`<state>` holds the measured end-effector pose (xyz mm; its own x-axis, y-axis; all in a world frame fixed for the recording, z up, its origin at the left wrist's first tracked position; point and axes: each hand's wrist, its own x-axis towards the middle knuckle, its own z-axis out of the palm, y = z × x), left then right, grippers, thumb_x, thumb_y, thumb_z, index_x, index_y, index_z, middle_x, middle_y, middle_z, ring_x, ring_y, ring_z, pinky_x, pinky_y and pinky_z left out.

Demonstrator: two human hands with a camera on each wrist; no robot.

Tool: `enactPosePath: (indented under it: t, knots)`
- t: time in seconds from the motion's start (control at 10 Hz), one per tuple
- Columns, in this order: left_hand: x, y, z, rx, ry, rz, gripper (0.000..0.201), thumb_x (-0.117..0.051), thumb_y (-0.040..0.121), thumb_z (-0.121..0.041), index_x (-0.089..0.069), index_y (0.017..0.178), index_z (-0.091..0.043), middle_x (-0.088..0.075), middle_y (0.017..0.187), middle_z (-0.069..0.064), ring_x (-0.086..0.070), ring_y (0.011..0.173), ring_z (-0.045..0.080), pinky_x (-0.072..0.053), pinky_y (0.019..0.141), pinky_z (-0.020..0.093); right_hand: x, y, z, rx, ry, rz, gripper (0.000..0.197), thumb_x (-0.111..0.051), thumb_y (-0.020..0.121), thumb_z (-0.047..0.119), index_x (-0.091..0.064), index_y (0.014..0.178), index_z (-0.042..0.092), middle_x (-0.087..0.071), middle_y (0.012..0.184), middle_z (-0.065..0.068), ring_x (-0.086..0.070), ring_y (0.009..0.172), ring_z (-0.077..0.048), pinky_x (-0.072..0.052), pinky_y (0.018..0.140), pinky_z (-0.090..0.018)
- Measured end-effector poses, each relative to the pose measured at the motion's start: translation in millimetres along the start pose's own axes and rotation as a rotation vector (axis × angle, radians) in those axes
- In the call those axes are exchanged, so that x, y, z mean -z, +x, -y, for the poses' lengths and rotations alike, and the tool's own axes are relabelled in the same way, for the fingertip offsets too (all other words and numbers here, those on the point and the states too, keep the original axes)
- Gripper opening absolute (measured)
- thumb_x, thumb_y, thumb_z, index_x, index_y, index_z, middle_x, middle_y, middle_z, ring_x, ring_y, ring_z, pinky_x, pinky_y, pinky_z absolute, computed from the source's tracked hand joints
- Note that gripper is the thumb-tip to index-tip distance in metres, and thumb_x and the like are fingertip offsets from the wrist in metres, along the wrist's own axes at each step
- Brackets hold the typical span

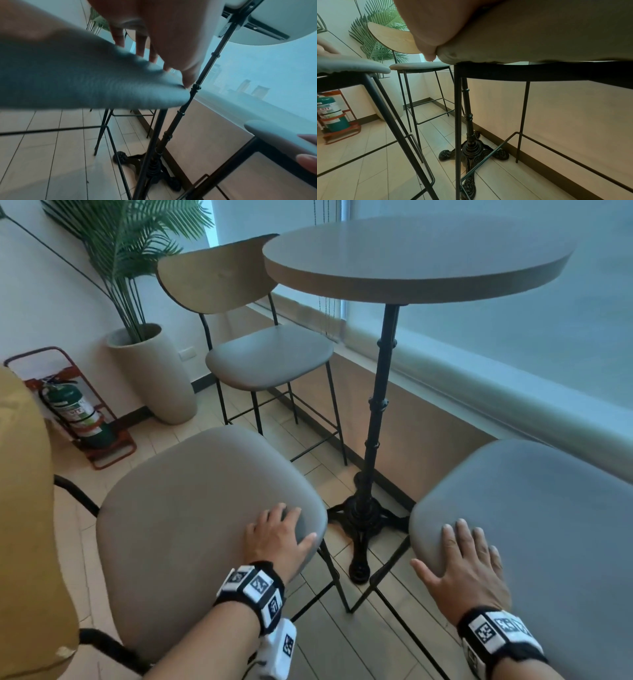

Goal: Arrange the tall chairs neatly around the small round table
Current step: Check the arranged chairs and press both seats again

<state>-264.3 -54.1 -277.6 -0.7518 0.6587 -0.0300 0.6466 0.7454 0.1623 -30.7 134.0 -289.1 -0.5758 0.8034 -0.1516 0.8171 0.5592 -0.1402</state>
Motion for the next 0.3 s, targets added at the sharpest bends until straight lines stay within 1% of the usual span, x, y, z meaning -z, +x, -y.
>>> enactPosePath:
  t: [0.1, 0.2, 0.3]
  knots:
    - [5.2, 2.6, -0.9, -0.002, 0.03, 0.031, 0.059, -0.048, 0.087, -0.065, -0.044, 0.137, -0.033, -0.043, 0.145, -0.001, -0.039, 0.127, 0.022, -0.037, 0.099, 0.044, 0.3, -4.4, 2.4, 0.014, -0.016, -0.017, 0.091, -0.024, 0.086, 0.076, -0.002, 0.156, 0.023, 0.007, 0.165, -0.002, 0.008, 0.151, -0.024, 0.003, 0.122, -0.042]
    - [8.1, 5.8, -1.2, -0.005, 0.062, 0.054, 0.059, -0.049, 0.086, -0.065, -0.045, 0.135, -0.032, -0.045, 0.14, -0.001, -0.041, 0.124, 0.023, -0.04, 0.097, 0.045, -1.4, -2.4, -2.0, 0.027, 0.003, -0.013, 0.091, -0.03, 0.087, 0.074, -0.005, 0.156, 0.021, 0.003, 0.166, -0.004, 0.005, 0.151, -0.027, 0.001, 0.123, -0.043]
    - [13.4, 3.3, -0.4, -0.026, 0.063, 0.075, 0.056, -0.051, 0.087, -0.061, -0.047, 0.133, -0.029, -0.047, 0.136, 0.001, -0.043, 0.12, 0.023, -0.043, 0.096, 0.045, 4.7, -4.9, 3.2, 0.024, 0.102, -0.04, 0.086, -0.039, 0.088, 0.07, -0.017, 0.154, 0.019, -0.009, 0.165, -0.005, -0.005, 0.151, -0.027, -0.006, 0.123, -0.044]
